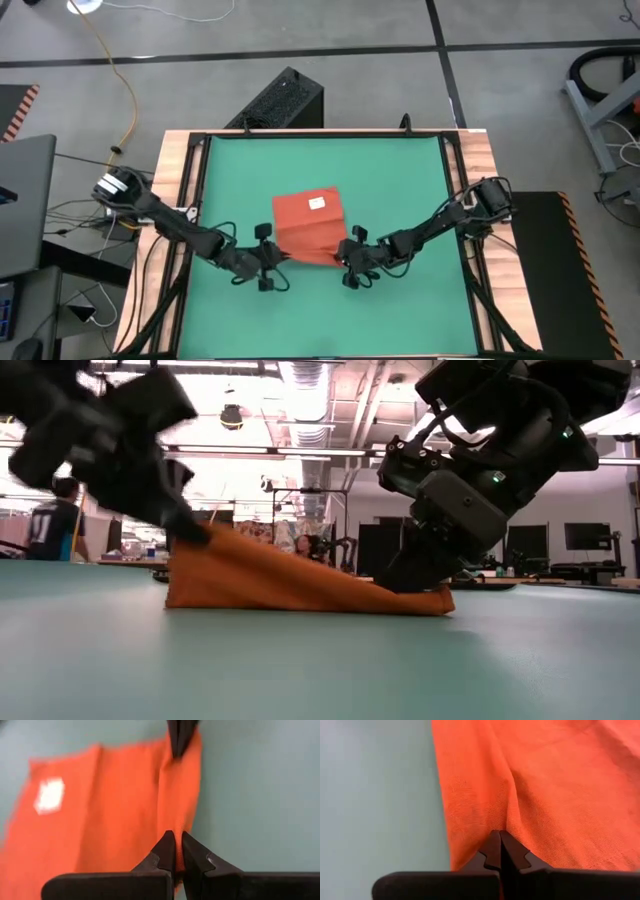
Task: Roll towel
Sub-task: Roll the orange towel
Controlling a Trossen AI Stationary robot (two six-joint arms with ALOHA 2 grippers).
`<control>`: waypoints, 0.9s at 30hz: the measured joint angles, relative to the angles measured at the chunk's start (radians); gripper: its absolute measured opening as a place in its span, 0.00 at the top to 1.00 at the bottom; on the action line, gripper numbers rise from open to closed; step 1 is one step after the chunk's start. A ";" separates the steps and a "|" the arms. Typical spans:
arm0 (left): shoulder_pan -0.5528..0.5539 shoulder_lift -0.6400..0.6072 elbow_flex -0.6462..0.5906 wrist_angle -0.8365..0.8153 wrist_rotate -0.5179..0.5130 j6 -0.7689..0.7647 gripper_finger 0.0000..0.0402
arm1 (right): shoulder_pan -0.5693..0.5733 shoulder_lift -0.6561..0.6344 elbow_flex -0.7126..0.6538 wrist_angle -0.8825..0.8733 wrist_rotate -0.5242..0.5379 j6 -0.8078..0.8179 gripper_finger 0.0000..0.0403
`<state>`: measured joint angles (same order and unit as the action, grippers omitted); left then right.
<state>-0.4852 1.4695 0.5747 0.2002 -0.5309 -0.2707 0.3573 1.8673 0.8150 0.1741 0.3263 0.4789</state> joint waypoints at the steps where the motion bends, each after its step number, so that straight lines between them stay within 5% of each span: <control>1: 0.006 0.014 -0.014 0.007 0.011 -0.032 1.00 | 0.000 0.000 0.000 0.000 -0.003 0.000 0.97; 10: 0.007 0.103 -0.122 0.309 0.094 -0.179 1.00 | 0.000 0.001 -0.002 0.002 -0.033 0.021 0.97; 15: 0.018 0.103 -0.122 0.281 0.000 -0.199 1.00 | 0.000 0.001 -0.003 0.017 -0.051 0.023 0.97; 27: 0.064 0.103 -0.121 0.192 0.008 -0.238 1.00 | 0.003 -0.028 -0.003 0.040 -0.145 0.043 0.97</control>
<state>-0.4210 1.5723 0.4538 0.3921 -0.5233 -0.5082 0.3603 1.8389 0.8124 0.2137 0.1810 0.5215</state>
